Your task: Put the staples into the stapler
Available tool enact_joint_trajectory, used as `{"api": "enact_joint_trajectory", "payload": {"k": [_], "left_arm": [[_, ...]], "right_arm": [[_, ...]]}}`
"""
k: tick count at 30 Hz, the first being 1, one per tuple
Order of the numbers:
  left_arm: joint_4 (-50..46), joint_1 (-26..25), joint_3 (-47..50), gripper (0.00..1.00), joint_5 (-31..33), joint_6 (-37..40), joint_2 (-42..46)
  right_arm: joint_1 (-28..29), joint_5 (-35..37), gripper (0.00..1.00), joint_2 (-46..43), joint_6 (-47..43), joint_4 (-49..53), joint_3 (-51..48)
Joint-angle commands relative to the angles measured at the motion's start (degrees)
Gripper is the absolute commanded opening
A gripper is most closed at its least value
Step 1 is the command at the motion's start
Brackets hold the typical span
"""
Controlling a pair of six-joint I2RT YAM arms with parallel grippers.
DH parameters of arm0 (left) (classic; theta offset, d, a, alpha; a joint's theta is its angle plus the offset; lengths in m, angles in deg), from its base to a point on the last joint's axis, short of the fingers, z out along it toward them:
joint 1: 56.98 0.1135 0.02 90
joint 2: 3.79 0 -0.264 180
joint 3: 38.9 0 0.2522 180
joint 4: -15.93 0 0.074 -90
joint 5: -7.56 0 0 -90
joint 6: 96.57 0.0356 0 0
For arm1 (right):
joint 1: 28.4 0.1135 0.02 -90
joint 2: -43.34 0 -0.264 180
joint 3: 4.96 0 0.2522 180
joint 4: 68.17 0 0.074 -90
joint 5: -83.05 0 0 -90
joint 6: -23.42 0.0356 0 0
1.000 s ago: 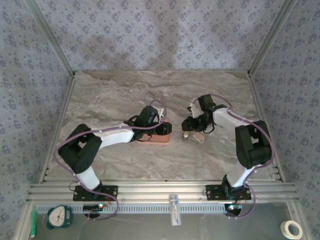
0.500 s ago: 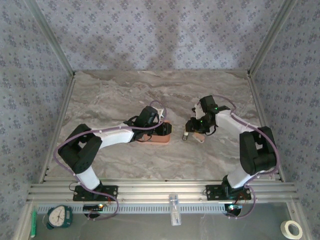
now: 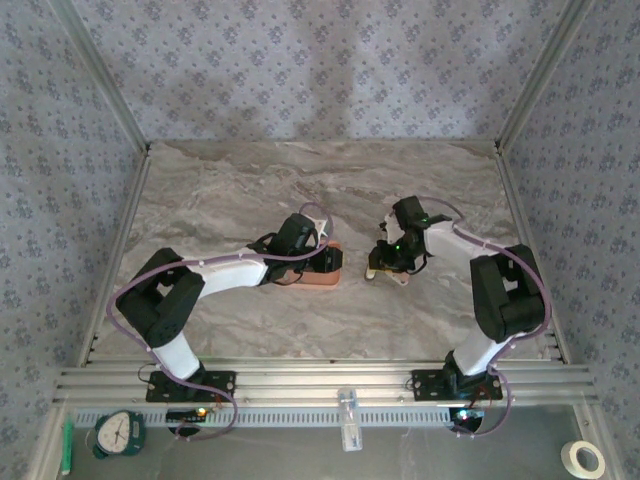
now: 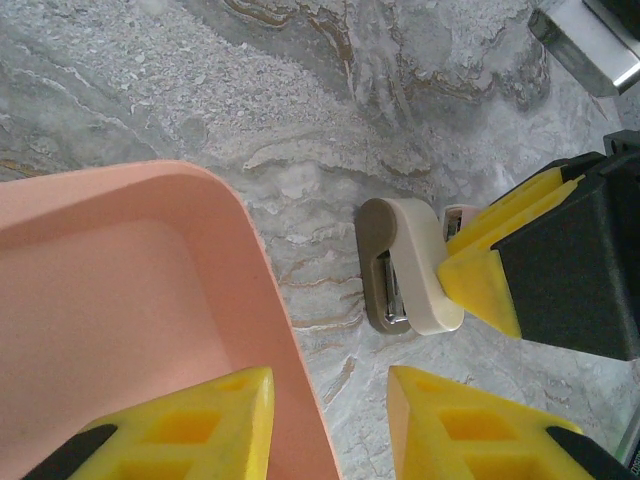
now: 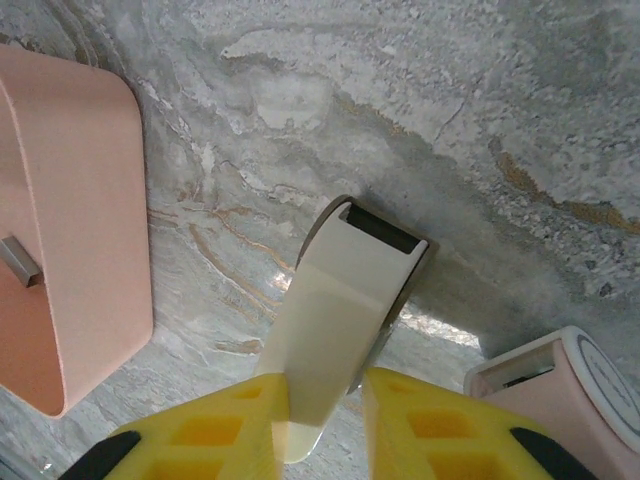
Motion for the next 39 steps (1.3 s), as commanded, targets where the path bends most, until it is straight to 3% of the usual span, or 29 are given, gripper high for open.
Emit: {"api": "enact_joint_trajectory", "payload": {"k": [1,9,17,22,27,39], "left_arm": [[0.98,0.06,0.75,0.35,-0.05,0.83,1.30],[0.55,0.09,1.55,0.36,0.71,0.92,2.40],[-2.80,1.70,0.79,0.53,2.00,1.86,5.75],[-6.29,3.33,0.36,0.65,2.85,2.80,8.97],[-8.55,5.53,0.46,0.69,2.85,3.95,11.35],[-8.25,7.74,3.60,0.69,3.16,3.55,13.03]], "right_arm": [[0.80,5.47,0.25,1.93,2.86,2.35,-2.78],[3.00,9.51,0.22,2.29,6.78,2.15,-5.56],[2.09,9.96,0.40,-7.57,5.16,7.90,2.08],[-3.44,7.24,0.54,-11.69,2.83,7.99,2.31],[-9.30,4.07,0.62,-7.33,-3.85,10.60,4.04],[-10.50,0.01,0.62,2.58,-7.94,10.39,3.47]]}}
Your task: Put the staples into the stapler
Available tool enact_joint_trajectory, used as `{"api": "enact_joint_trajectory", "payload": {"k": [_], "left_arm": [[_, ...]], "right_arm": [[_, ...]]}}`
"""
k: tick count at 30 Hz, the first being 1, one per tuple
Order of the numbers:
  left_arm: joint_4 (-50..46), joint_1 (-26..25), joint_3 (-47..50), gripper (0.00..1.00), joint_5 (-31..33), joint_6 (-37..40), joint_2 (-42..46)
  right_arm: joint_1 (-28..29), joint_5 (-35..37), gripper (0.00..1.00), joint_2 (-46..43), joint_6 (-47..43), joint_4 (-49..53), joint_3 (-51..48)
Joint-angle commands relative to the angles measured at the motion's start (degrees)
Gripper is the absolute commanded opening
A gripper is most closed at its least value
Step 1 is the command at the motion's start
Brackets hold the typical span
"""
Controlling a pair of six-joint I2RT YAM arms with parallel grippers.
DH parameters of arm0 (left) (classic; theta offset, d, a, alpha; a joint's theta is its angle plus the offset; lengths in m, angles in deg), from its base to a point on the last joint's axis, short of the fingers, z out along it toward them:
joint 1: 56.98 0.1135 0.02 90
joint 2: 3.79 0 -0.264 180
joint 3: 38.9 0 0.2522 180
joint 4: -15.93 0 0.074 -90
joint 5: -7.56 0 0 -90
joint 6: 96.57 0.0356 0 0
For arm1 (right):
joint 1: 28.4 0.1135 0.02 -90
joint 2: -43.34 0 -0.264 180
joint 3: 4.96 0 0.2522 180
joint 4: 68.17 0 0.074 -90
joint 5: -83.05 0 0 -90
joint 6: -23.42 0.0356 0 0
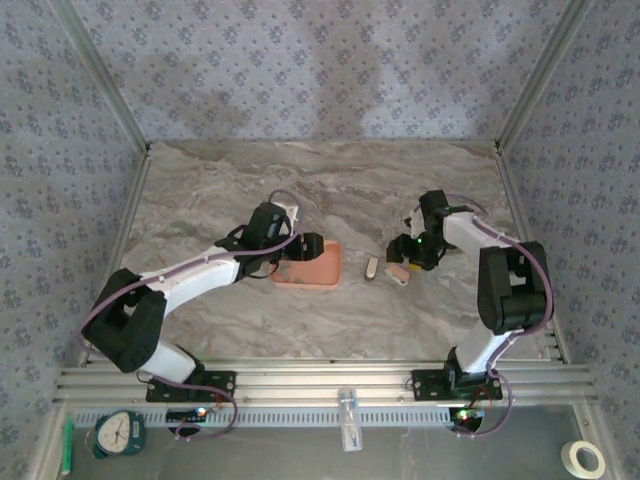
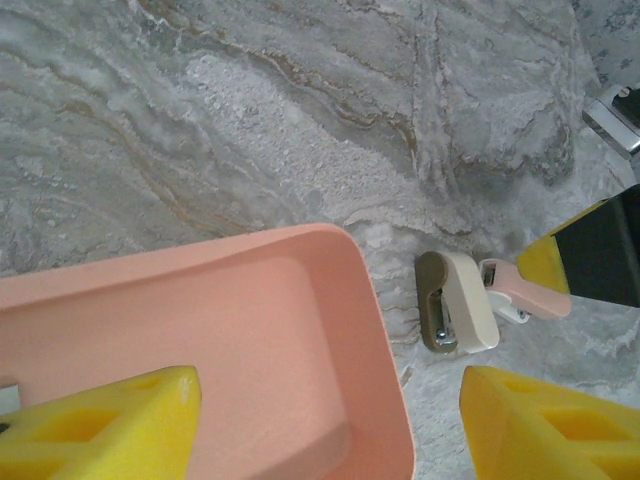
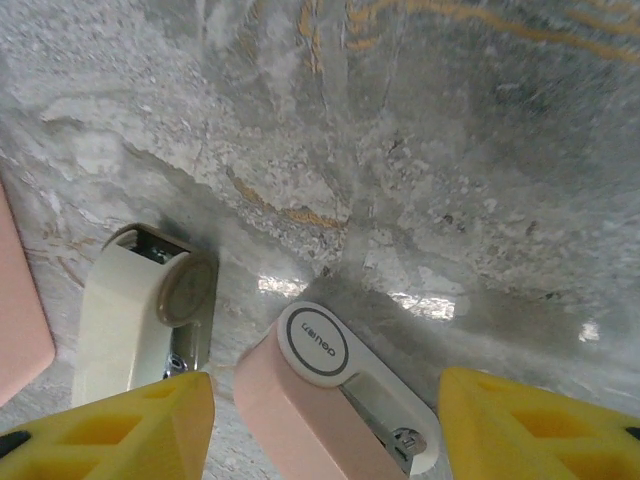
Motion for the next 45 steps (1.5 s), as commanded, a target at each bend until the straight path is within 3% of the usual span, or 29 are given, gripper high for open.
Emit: {"api": "enact_joint_trajectory", "payload": {"k": [1,20,34,45], "left_arm": [[-0.31,0.67,0.97,0.69,0.22,0.45,1.37],[0.47,2.87,3.28,0.69,-0.52,-0.14,3.67],[-2.23,5.96,3.79,0.72,0.67,0.93,6.69],[-3.34,6.33,3.83,0.73,1.47,0.97,6.80]], "right_arm": [[0.33,-2.65,0.61,0.50,-1.49,1.71,-0.60],[7.69,-9.84,0.58,-2.40,11.76,-12.29,-6.30],[6.07,-0.09,0.62,-14.37,15.07,-8.07,-6.93],[3.13,3.48,0.63,-13.22,13.46,-10.37,-9.33]]}}
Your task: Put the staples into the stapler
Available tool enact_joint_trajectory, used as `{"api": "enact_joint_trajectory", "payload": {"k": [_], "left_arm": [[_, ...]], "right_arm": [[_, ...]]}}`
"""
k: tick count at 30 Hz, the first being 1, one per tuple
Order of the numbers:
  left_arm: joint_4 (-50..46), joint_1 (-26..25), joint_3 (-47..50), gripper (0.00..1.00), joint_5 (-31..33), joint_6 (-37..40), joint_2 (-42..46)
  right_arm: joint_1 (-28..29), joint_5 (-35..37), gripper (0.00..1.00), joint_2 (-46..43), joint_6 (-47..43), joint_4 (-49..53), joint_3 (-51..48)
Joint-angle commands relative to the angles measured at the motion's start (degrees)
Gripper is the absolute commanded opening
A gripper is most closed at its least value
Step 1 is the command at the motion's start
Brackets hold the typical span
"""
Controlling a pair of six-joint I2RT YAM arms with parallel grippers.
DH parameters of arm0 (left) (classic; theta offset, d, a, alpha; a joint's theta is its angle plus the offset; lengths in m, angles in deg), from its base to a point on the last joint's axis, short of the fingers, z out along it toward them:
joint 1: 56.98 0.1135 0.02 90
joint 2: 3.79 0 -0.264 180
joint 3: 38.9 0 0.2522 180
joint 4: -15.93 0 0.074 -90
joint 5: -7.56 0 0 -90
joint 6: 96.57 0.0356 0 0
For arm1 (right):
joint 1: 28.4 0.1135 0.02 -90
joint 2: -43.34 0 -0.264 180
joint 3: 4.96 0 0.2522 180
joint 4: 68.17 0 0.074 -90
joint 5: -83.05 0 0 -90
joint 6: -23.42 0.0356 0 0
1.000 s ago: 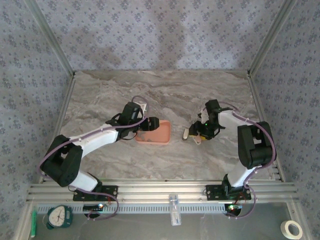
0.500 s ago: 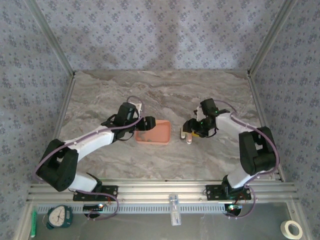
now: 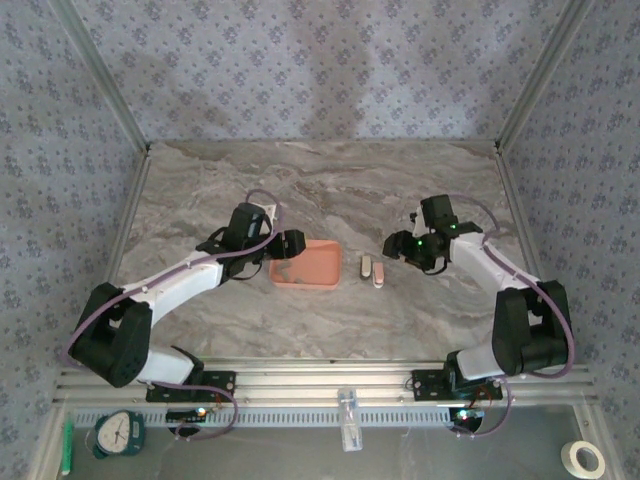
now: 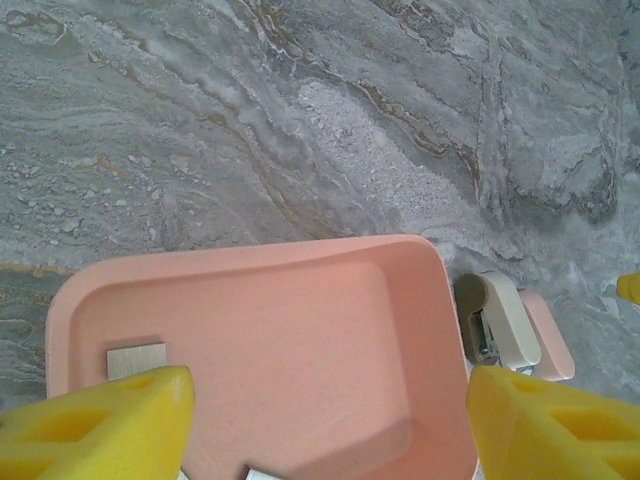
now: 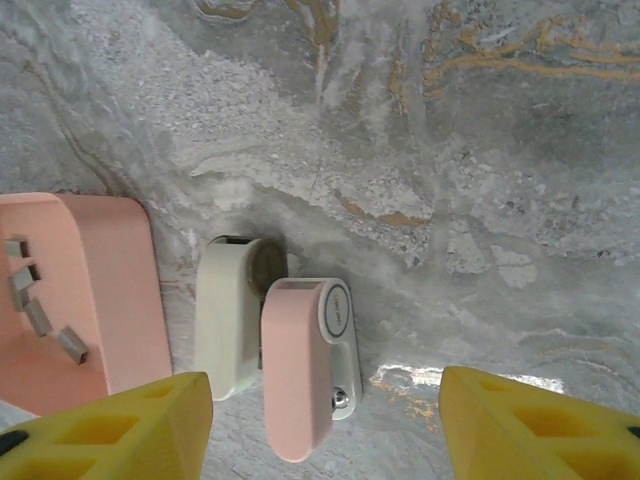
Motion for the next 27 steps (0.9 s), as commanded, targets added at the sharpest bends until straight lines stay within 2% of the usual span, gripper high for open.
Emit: {"api": "enact_joint_trajectory", "payload": {"k": [1,8,15,17,18,19,24,27], "left_arm": [[-1.21,0.37,-0.11,0.73,1.01,0.92,1.34],[-2.40,2.01,-0.08,0.77,1.95,1.34,2.37],[-6.81,7.85,0.18,0.85,7.98,6.10,8.29],[-7.08,9.40,1.29,0.88,11.51,8.45,10.89],[-6.75,9.97,1.96,0.89,13.22,9.45,12.09],[-6.44,10.74,2.84,0.90,15.25,10.52,13.43],[0.02,13.20,9.67,0.99,27.69,15.45,19.77],[3.61,15.21,13.55,1.00,33.18,17.29,22.05]], "right_arm": [[-0.10,1.69,0.63,1.63,-0.52,-1.42,-1.27],[0.60,4.19,0.63,-1.45,0.01,-2.99,-2.75],[-3.67,10.12,0.66,-10.53,-1.39,-6.70,-5.34],[-5.42,12.03,0.70,-13.09,-2.75,-8.57,-6.45],[-6.19,12.80,0.95,-14.02,-3.46,-9.32,-7.05],[-7.05,13.68,1.00,-14.99,-4.33,-10.39,-7.55],[-9.75,19.42,1.00,-18.57,-9.48,-17.09,-11.45],[-11.19,22.78,1.00,-19.35,-12.91,-21.80,-13.41]]}}
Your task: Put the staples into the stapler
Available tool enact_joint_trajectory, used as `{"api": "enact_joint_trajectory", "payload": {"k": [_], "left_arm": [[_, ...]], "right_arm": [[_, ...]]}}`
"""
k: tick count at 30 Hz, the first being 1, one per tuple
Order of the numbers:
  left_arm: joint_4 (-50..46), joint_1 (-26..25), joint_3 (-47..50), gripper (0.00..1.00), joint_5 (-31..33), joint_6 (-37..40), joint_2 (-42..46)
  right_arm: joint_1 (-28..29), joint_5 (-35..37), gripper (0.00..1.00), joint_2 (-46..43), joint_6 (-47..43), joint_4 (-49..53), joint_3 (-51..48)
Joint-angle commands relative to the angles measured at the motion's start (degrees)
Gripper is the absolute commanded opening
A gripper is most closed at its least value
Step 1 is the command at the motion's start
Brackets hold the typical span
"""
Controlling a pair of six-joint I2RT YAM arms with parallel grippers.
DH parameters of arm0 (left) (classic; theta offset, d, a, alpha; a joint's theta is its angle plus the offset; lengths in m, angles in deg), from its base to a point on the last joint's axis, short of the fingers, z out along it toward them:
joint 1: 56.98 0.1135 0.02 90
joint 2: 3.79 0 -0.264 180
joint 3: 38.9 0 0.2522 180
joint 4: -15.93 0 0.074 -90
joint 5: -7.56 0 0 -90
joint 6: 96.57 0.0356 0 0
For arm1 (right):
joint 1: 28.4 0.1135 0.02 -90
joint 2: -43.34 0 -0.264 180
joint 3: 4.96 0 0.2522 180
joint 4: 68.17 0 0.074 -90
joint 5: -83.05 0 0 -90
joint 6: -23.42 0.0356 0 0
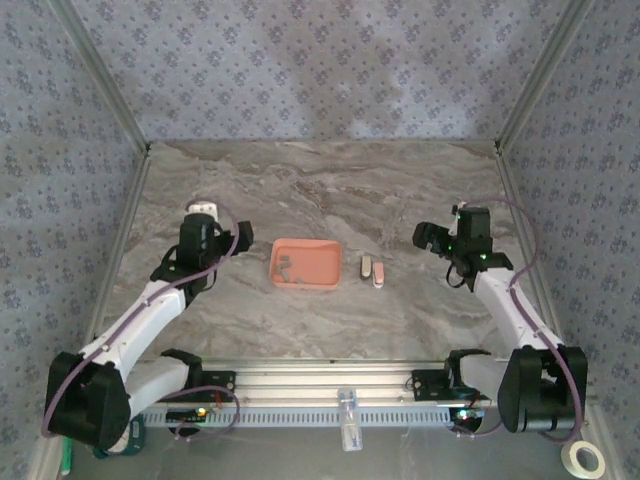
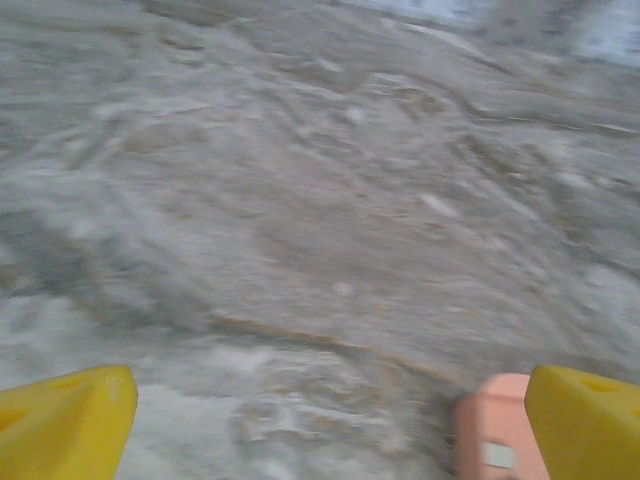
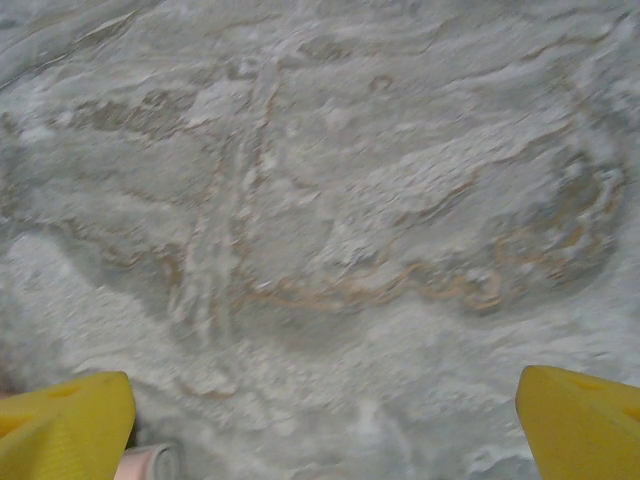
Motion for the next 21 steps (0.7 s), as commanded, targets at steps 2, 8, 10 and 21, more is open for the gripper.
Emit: {"api": "enact_joint_trajectory", "payload": {"k": [2,8,10,21], "left_arm": [[6.40,3.04,4.76,1.00,12.02,4.45,2.51],[13.28,5.50,11.14,1.00,17.91,7.73,5.20],[15.85,6.33,12.63,1.00,17.72,11.08,5.85],[49.80,14.62,25.36,1.00,4.27,14.80,-5.38]], "right_arm": [[-1.85,7.41,1.00,-1.09,-6.98,-9.92,-3.10],[-4.30,10.70,1.00,0.91,-11.40,-23.28,-8.71],[-5.06,10.59,1.00,2.09,-12.49,-28.56,-10.81],[-5.15,9.41,1.00,15.45,-15.05,-57.22,-18.42]]}}
